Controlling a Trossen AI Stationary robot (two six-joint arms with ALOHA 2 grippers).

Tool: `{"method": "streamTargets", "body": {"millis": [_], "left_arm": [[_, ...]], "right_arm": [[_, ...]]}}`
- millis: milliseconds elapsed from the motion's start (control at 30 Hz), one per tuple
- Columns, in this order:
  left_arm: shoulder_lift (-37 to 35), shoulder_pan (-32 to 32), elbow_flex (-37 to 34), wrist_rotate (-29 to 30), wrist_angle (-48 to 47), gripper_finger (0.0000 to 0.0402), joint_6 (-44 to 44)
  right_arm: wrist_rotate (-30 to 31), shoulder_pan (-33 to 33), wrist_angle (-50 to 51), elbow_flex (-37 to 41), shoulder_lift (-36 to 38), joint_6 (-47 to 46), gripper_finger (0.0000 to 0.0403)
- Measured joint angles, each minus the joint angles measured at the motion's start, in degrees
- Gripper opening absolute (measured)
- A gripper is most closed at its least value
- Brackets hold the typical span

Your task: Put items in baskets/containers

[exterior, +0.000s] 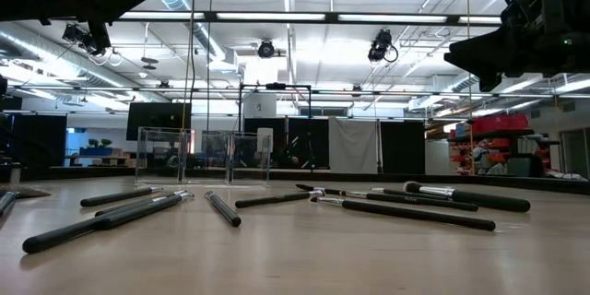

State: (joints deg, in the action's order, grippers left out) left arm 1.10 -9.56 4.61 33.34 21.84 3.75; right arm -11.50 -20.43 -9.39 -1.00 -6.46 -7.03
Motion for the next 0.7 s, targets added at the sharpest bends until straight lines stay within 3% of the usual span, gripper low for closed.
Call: {"method": "streamTargets", "body": {"millis": [700], "left_arm": [[0.0, 0.0, 0.01, 0.0, 1.79, 0.0053, 0.05]], "right_arm": [[0.0, 0.01, -0.02, 0.0, -0.01, 0.02, 0.0125]]}}
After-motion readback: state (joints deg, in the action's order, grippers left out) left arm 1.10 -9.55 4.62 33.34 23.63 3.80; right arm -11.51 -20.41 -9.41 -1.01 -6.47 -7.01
